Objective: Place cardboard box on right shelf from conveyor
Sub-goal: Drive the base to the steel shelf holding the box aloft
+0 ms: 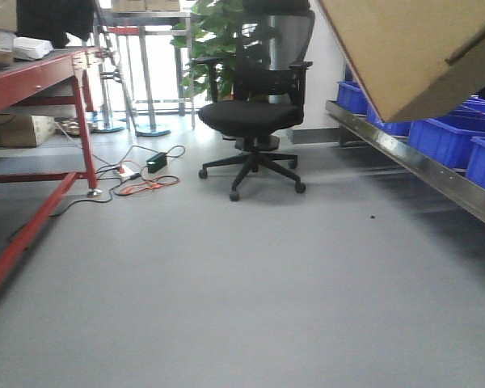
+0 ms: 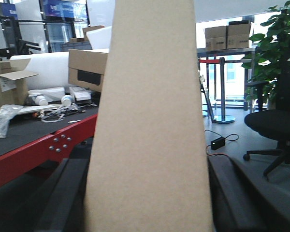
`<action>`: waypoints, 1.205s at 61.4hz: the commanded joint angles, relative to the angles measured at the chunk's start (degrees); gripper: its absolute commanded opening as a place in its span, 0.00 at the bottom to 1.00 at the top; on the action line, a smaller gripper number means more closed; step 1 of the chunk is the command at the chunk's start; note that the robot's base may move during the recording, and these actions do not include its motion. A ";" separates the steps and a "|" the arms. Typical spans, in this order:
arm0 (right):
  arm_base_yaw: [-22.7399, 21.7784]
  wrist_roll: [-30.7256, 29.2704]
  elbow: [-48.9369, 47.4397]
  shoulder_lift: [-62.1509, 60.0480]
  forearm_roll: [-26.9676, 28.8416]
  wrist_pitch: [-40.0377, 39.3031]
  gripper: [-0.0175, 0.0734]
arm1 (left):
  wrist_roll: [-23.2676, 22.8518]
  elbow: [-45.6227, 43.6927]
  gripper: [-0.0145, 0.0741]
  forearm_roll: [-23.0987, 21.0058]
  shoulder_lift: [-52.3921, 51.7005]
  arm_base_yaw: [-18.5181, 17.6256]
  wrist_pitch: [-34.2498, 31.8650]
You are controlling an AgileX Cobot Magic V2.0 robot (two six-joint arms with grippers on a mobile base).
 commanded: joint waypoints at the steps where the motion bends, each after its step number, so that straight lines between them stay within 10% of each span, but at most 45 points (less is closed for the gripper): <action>1: -0.51 -0.57 -1.77 -0.13 -0.04 -5.72 0.31 | -0.29 -0.21 0.03 -0.37 -0.69 -0.34 -5.19; 74: -0.51 -0.57 -1.77 -0.18 -0.04 -5.58 0.31 | -0.29 -0.21 0.03 -0.37 -0.69 -0.34 -5.19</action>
